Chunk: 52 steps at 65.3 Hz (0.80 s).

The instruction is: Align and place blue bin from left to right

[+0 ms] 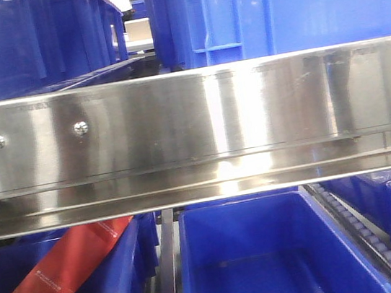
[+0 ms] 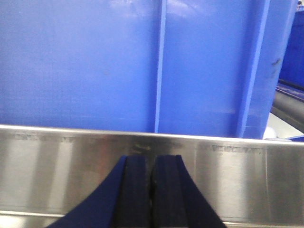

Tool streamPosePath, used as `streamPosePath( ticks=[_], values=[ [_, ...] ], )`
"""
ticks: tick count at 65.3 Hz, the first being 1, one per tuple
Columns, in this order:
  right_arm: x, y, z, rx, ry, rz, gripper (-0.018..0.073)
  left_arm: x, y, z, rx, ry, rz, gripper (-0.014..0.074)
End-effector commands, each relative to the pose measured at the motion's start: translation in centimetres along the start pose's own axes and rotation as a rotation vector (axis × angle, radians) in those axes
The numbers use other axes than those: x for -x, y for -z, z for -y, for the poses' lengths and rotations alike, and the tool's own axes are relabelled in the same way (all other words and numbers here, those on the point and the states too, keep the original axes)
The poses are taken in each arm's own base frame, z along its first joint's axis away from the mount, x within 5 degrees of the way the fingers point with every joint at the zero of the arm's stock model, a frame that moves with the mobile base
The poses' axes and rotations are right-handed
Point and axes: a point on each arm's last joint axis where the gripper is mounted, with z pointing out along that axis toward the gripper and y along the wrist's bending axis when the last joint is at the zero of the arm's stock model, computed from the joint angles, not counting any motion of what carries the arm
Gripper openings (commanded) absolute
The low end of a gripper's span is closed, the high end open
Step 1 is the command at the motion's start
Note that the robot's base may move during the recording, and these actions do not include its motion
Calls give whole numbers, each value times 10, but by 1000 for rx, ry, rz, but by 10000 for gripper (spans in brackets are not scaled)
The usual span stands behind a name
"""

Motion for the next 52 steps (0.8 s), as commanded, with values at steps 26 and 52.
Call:
streamPosePath(
  ticks=[26, 52],
  values=[
    [-82, -18, 12, -201, -22, 26, -79, 2, 1, 0, -7, 1, 21, -15],
    [-113, -22, 15, -230, -33, 38, -79, 2, 1, 0, -7, 1, 21, -15]
  ],
)
